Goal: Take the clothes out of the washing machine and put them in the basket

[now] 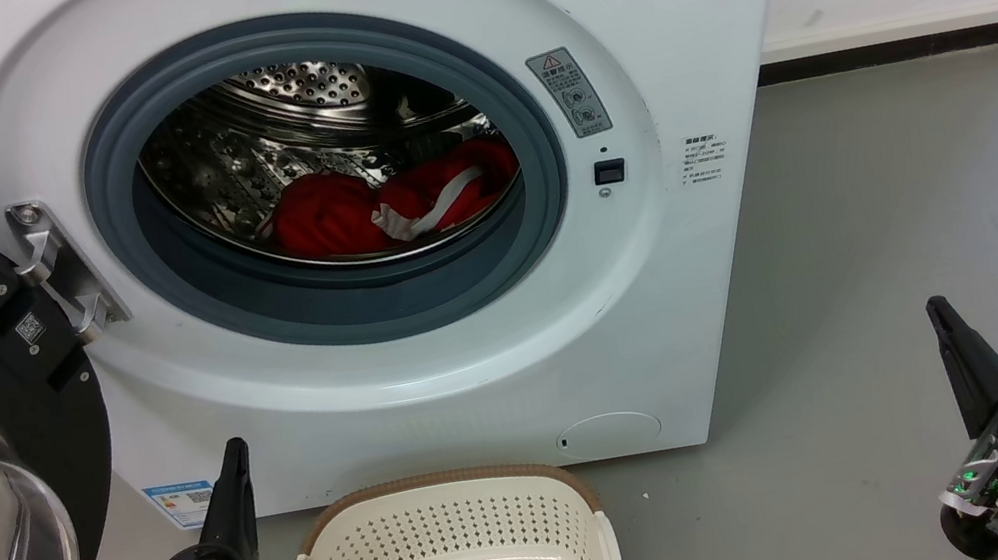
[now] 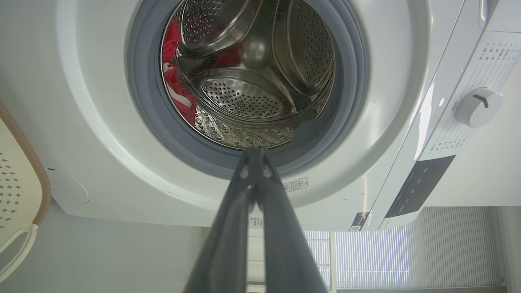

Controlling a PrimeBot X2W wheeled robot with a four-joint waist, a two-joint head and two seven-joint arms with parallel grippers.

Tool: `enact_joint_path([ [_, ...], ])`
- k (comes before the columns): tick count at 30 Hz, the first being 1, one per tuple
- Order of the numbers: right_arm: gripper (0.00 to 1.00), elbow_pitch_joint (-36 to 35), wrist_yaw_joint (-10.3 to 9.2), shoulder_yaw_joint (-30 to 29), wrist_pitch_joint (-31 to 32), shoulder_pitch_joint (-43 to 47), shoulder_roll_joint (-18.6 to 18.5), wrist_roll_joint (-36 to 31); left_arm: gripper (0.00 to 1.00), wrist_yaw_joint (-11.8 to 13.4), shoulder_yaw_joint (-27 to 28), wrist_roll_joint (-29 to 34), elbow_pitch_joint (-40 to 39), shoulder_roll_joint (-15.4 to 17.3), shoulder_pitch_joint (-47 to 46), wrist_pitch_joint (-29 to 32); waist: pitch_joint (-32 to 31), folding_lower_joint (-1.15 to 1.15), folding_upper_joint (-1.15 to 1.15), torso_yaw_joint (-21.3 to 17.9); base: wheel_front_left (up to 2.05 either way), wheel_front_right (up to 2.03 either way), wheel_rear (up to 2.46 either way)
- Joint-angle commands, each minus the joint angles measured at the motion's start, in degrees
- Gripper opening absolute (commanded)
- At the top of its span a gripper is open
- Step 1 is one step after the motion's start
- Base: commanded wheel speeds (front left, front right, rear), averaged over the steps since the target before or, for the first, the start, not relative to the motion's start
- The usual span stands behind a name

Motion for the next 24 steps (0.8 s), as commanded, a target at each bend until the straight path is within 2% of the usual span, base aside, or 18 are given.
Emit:
enact_joint_path([
  [1,0.00,0.08,-0.02,0.03,0.02,-0.71,0.19,-0.25,0.00,-0.13,0.16,0.01,-0.06,-0.09,-0.31,0.10,0.00,0.00,0.00,0.00,0.00,0.00,0.00],
  [24,0.00,0.08,-0.02,0.03,0.01,-0.71,0.19,-0.25,0.00,-0.13,0.16,0.01,-0.06,-0.09,-0.31,0.10,0.00,0.00,0.00,0.00,0.00,0.00,0.00],
])
